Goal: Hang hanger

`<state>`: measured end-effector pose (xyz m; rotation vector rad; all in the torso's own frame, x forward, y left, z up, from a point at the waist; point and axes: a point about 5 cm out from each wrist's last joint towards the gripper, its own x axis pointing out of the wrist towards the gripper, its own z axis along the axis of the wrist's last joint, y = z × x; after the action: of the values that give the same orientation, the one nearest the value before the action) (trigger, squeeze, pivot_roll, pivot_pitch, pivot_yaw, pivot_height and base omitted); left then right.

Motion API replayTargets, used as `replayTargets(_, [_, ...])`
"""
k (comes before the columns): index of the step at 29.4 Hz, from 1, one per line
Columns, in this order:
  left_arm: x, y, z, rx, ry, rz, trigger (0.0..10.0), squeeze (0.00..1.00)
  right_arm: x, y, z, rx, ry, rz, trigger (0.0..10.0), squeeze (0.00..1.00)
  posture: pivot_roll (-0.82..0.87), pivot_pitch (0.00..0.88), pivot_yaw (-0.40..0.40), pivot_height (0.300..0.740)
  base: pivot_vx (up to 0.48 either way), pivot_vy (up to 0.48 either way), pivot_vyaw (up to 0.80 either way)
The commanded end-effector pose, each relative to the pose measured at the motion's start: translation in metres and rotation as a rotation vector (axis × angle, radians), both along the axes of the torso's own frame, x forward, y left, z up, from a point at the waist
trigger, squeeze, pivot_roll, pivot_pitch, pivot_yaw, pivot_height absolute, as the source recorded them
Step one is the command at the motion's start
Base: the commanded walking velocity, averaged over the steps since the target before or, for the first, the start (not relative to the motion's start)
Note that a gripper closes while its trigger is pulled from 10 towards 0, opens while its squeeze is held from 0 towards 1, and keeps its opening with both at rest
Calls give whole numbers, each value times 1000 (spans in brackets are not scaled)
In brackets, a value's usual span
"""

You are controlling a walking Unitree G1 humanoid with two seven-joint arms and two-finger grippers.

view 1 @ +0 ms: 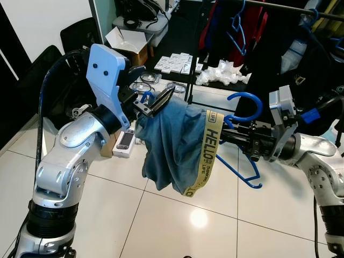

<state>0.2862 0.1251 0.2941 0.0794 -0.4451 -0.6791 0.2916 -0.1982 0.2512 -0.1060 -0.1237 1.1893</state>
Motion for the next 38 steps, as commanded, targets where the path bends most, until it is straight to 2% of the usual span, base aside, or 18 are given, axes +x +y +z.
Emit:
replayTargets(1, [-3,6,-5,15,27,-26,10000,0,-4,-7,6,19,-16,-3,10000,0,-18,150,-6,740,0,0,0])
replayTargets(2, [-9,15,-12,36,53,-73,10000,0,-4,-16,10,39,-27,-28,10000,0,-20,151,-6,740,0,0,0])
replayTargets(5, [-9,20,-14,52,62,-66,10000,0,-4,-19,11,48,-32,-41,10000,0,-19,151,-6,740,0,0,0])
replayTargets(16, [-12,32,-16,41,64,-74,10000,0,-3,-23,14,67,-39,-64,10000,0,-21,146,-11,740,0,0,0])
replayTargets(21, [-16,18,-22,25,75,-149,10000,0,-3,-18,13,75,-32,-46,10000,0,-26,141,-11,740,0,0,0])
replayTargets(25, [-17,16,-23,26,78,-164,10000,0,-3,-17,13,77,-31,-44,10000,0,-26,141,-11,740,0,0,0])
replayTargets(27, [-19,7,-24,11,80,-208,10000,0,-3,-11,12,84,-27,-21,10000,0,-27,138,-11,740,0,0,0])
replayTargets(36, [-19,4,-25,17,80,-222,10000,0,-4,-8,12,91,-24,-10,10000,0,-25,141,-10,740,0,0,0])
replayTargets(37, [-17,4,-27,32,81,-209,9569,0,-4,-7,12,94,-24,-6,10000,0,-24,143,-10,740,0,0,0])
replayTargets(38, [-17,4,-27,32,81,-209,9569,0,-4,-7,12,94,-24,-6,10000,0,-24,143,-10,740,0,0,0])
